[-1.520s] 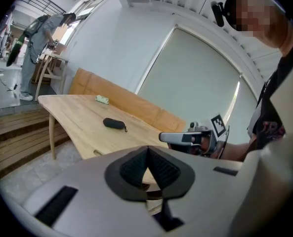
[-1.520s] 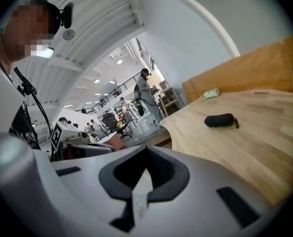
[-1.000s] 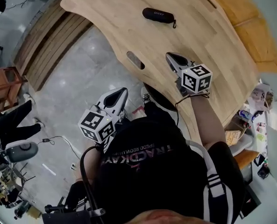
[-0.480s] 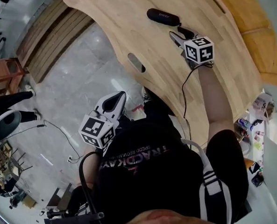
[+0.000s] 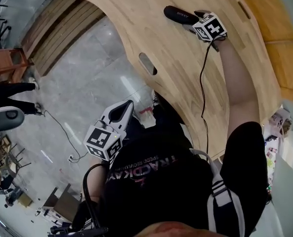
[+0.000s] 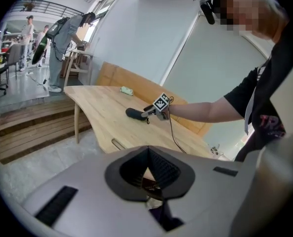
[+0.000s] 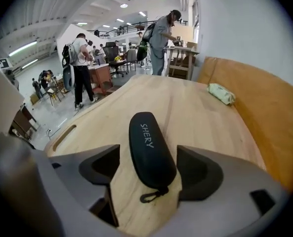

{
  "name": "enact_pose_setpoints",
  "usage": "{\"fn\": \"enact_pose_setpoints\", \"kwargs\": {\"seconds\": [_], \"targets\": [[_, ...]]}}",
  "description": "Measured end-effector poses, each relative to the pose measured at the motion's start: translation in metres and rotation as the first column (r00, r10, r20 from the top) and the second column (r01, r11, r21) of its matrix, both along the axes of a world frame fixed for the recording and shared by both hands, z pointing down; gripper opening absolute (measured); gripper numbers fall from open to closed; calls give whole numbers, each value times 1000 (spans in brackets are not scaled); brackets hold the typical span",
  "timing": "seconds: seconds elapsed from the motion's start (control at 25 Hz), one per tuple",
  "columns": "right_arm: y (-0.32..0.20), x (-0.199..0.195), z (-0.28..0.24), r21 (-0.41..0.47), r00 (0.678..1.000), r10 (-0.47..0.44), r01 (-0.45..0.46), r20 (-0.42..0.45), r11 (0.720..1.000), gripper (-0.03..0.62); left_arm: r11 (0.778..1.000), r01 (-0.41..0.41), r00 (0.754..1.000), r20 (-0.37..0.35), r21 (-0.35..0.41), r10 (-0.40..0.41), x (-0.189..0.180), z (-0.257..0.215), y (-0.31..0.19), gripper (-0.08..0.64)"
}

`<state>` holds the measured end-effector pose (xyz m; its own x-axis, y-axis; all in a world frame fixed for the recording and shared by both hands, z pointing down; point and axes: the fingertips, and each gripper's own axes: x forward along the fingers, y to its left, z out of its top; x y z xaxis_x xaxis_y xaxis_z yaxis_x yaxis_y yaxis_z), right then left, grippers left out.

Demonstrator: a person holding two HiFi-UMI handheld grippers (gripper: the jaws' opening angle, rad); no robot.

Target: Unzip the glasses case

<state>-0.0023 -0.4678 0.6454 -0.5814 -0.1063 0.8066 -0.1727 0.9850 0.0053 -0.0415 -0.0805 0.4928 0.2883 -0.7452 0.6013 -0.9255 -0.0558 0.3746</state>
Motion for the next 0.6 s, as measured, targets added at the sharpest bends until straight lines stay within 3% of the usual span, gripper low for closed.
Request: {"fn": "enact_pose_setpoints", "kwargs": {"seconds": [0.2, 0.6], "targets": [[-6, -13, 20, -30, 991, -103, 101, -87, 994, 391, 1000, 22, 1000, -2, -17, -22, 3, 4, 4, 11], [0, -25, 40, -106, 973, -160, 144, -167, 984, 399, 996, 69, 998, 2, -48, -69, -3, 7, 20, 11]]}}
